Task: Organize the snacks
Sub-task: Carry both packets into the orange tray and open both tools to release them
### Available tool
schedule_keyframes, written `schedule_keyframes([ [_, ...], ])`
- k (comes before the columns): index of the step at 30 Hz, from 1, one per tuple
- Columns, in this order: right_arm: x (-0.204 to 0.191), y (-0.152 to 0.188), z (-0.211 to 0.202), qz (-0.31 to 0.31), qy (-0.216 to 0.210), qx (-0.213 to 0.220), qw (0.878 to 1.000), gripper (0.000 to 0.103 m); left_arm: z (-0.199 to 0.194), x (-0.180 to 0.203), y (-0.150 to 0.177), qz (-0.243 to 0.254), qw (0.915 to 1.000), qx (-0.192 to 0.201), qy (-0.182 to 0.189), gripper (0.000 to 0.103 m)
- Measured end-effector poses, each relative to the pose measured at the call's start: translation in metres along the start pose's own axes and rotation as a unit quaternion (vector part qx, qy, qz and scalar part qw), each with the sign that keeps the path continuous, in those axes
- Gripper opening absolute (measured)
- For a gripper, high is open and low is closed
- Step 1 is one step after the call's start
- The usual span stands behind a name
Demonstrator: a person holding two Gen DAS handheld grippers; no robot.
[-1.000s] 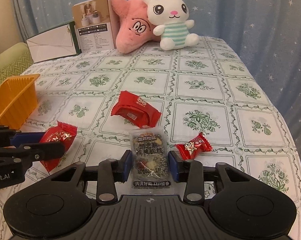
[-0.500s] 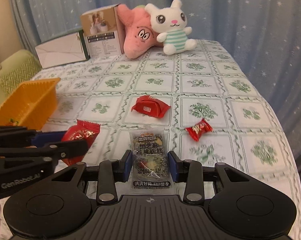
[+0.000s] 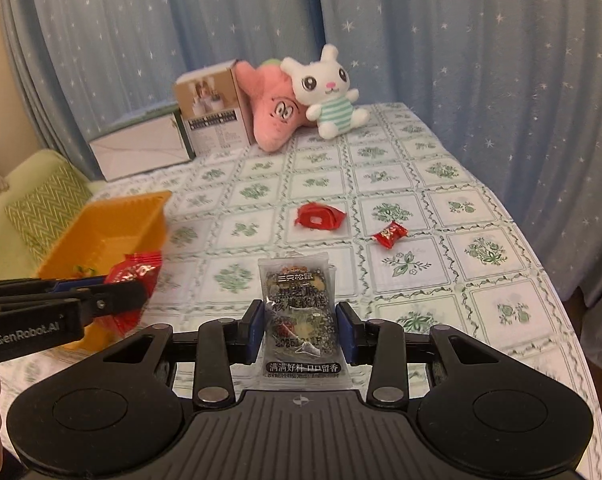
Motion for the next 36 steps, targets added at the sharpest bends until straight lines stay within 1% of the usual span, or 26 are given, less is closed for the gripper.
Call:
schedule_keyframes([
  [4, -0.026, 0.003, -0.025, -0.004, -0.012, 0.013, 1.0, 0.038, -0.037, -0.011, 0.001, 0.0, 0.9999, 0.007, -0.013, 0.024],
  [8, -0.057, 0.009, -0.043, -0.009, -0.033, 0.015, 0.999, 0.038, -0.068, -0.029, 0.006, -0.004, 0.9995, 0.006, -0.032, 0.024],
  [13, -0.097, 0.018, -0.051, -0.025, -0.058, 0.007, 0.998, 0.038, -0.098, -0.056, 0.015, -0.009, 0.998, 0.005, -0.062, 0.024],
  [18, -0.132, 0.025, -0.046, -0.044, -0.077, -0.003, 0.996, 0.038, -0.119, -0.086, 0.025, -0.015, 0.9958, 0.001, -0.09, 0.024],
  [22, -0.159, 0.025, -0.035, -0.058, -0.09, -0.01, 0.994, 0.038, -0.125, -0.111, 0.03, -0.02, 0.9942, -0.004, -0.106, 0.024],
  [26, -0.181, 0.023, -0.02, -0.069, -0.1, -0.016, 0.992, 0.038, -0.121, -0.134, 0.03, -0.024, 0.9933, -0.011, -0.113, 0.025],
  [31, -0.196, 0.019, 0.005, -0.076, -0.106, -0.028, 0.991, 0.038, -0.112, -0.154, 0.03, -0.027, 0.9927, -0.019, -0.116, 0.024],
  [36, -0.205, 0.016, 0.03, -0.078, -0.109, -0.042, 0.99, 0.038, -0.095, -0.168, 0.032, -0.03, 0.9925, -0.03, -0.114, 0.024],
])
Point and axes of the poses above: each gripper's, at about its wrist camera, not at the fingertips, and z roughly the way its jaws point, x to its right, y to its underside, the point moved 4 cm from there along z, roughly the way its jaws point, and after that the axes turned 13 degrees about z, right-handed, at the moved point
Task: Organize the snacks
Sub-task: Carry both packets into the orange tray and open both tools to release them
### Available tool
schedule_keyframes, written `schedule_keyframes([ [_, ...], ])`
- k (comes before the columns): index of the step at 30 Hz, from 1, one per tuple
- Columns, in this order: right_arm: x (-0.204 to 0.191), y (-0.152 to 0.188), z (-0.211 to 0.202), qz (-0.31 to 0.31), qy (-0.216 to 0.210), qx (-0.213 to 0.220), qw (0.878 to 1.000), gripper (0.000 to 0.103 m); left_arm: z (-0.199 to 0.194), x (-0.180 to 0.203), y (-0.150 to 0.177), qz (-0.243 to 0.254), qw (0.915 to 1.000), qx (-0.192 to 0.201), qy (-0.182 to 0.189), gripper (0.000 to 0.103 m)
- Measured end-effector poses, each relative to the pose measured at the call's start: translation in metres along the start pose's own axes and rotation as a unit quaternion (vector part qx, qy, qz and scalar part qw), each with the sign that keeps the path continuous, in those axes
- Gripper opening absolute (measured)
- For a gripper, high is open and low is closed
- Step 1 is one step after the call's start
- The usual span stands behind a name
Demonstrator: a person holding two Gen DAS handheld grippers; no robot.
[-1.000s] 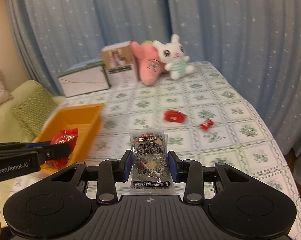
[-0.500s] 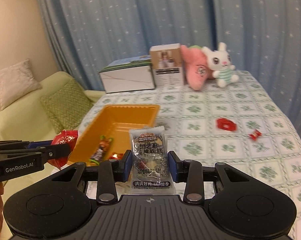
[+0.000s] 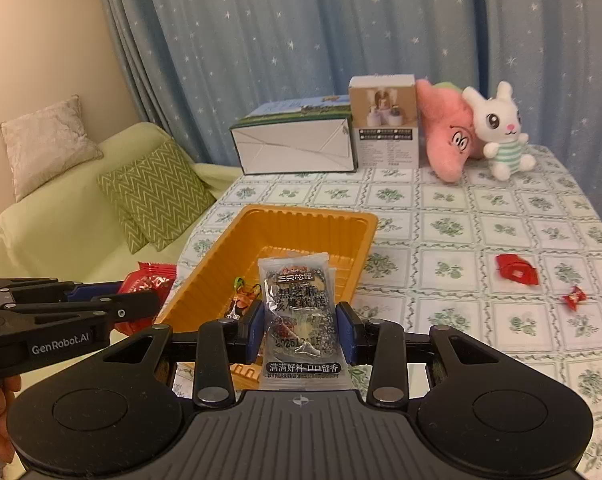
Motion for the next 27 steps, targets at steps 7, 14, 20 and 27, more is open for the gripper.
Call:
schedule_keyframes([
  [7, 0.002, -0.001, 0.029, 0.002, -0.002, -0.016, 1.0, 0.038, 0.027, -0.009, 0.003, -0.006, 0.9998, -0.015, 0.008, 0.025],
  [14, 0.01, -0.001, 0.051, 0.01, -0.001, -0.029, 1.0, 0.038, 0.052, -0.018, 0.006, -0.006, 0.9995, -0.028, 0.016, 0.025],
  [20, 0.014, -0.001, 0.058, 0.015, 0.0, -0.03, 0.999, 0.038, 0.068, -0.021, 0.006, -0.005, 0.9991, -0.034, 0.022, 0.025],
  [27, 0.017, -0.002, 0.062, 0.02, 0.002, -0.031, 0.999, 0.038, 0.082, -0.025, 0.004, -0.014, 0.999, -0.037, 0.021, 0.045],
])
Point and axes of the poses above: each gripper's, at about its wrist camera, not at the fingertips, and z roughly the way its jaws point, x to its right, y to its underside, the point moved 4 cm from there along z, roughly the way its jaws point, and after that the axes turned 13 degrees about z, right-handed, at the moved point
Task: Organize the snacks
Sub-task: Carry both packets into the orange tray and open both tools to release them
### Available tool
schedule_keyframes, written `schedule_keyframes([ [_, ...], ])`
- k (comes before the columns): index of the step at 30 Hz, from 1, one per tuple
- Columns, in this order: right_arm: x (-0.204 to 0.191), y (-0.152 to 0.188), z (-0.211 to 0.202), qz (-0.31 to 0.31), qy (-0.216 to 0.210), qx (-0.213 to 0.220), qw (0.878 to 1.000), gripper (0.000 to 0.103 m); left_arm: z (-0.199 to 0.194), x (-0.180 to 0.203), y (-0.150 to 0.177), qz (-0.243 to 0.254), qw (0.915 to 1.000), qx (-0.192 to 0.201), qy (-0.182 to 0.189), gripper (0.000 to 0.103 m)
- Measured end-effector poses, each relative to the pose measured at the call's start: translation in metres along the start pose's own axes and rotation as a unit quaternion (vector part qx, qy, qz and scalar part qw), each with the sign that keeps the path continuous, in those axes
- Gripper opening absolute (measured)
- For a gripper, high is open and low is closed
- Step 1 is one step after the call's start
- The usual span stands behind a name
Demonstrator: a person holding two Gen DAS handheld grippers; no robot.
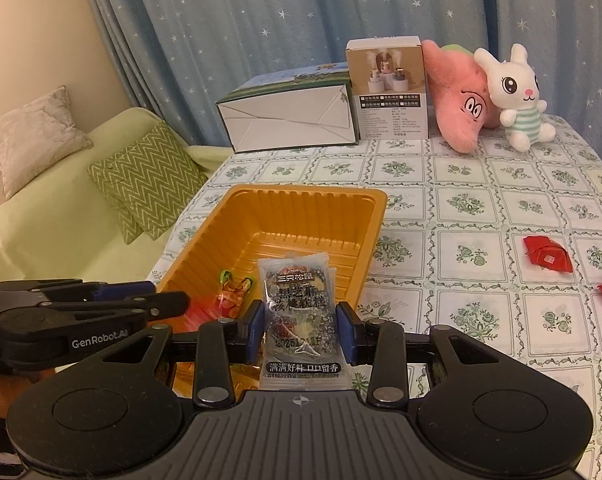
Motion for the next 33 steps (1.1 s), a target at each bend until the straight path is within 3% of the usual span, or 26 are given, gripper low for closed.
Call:
schedule_keyframes([
  [15, -0.013, 0.002, 0.009, 0.003, -0.018, -0.012, 1.0, 0.039, -0.041, -0.015, 0.012, -0.024, 0.999, 0.023, -0.029, 0.059],
  [23, -0.012, -0.006, 0.012, 0.035, -0.045, -0.007, 0.998, 0.039, -0.049, -0.019, 0.019, -0.035, 0.9985, 0.023, -0.036, 0.064],
  [26, -0.006, -0.006, 0.002, 0.046, -0.038, 0.0, 0.998, 0.042, -0.054, -0.016, 0.023, -0.038, 0.9984, 0.023, -0.036, 0.066],
  [29, 0.003, -0.002, -0.011, 0.058, -0.027, 0.005, 0.998, 0.053, -0.061, -0.01, 0.026, -0.038, 0.9984, 0.025, -0.035, 0.07],
  [33, 0.014, 0.006, -0.034, 0.058, -0.014, 0.012, 0.998, 0.054, -0.071, 0.002, 0.028, -0.039, 0.9983, 0.027, -0.032, 0.072],
])
Point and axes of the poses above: each gripper's, at about its wrist camera, not at the fingertips, and z roughly the way its jaws point, x to its right, y to its underside, the point moved 4 cm from there along z, roughly the way its jaws point, and after that the axes turned 13 degrees about z, right-handed, at the moved point
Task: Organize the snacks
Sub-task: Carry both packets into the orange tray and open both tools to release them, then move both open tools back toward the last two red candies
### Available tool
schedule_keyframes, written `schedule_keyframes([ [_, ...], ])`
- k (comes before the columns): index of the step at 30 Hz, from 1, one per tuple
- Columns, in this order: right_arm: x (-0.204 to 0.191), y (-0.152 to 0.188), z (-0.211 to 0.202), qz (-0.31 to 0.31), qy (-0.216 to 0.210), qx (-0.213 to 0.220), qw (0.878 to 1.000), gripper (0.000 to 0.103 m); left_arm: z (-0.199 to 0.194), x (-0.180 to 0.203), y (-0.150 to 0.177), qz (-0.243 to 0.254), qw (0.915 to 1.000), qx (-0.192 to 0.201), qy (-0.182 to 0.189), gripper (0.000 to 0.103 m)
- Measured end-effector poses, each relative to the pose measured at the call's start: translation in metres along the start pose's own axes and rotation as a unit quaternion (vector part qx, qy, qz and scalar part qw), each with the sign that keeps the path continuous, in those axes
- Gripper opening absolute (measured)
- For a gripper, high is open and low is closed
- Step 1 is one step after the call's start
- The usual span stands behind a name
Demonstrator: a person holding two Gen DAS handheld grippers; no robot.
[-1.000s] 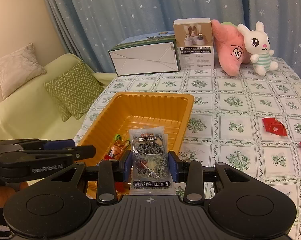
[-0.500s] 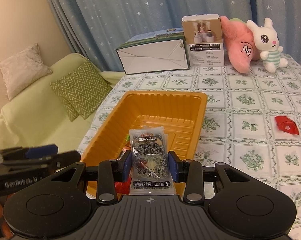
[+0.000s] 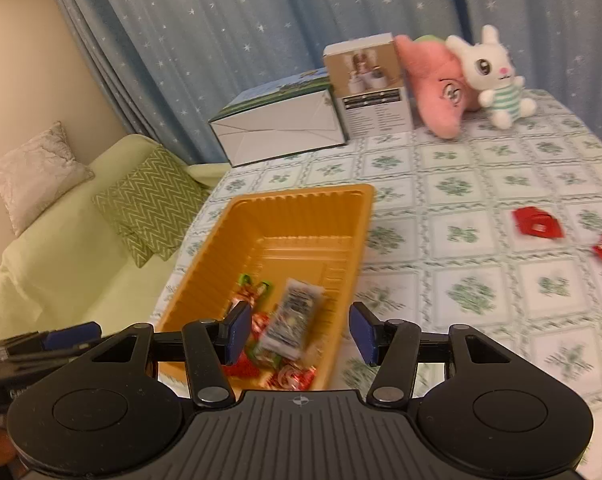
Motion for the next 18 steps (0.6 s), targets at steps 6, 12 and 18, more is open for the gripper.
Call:
schedule_keyframes([
  [6, 0.012, 0.009, -0.04, -0.007, 0.023, 0.016, 1.0, 0.056, -0.022, 0.025, -0.002, 0.012, 0.9999, 0.01, 0.005, 0.076],
  [12, 0.02, 0.013, -0.078, -0.009, 0.034, 0.033, 0.999, 0.059, -0.044, 0.053, -0.006, 0.027, 0.9993, 0.024, 0.012, 0.083],
  [18, 0.035, 0.014, -0.111, -0.011, 0.05, 0.054, 0.997, 0.063, -0.058, 0.081, -0.011, 0.042, 0.9983, 0.034, 0.022, 0.087],
])
Point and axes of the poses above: each gripper's, at about its wrist camera, not at the fingertips, and z roughly the way its jaws point, x to its right, y to its underside, the point moved 4 cm from there along z, roughly the way its jaws point, and after that the axes turned 13 degrees about z, right-handed, at the moved point
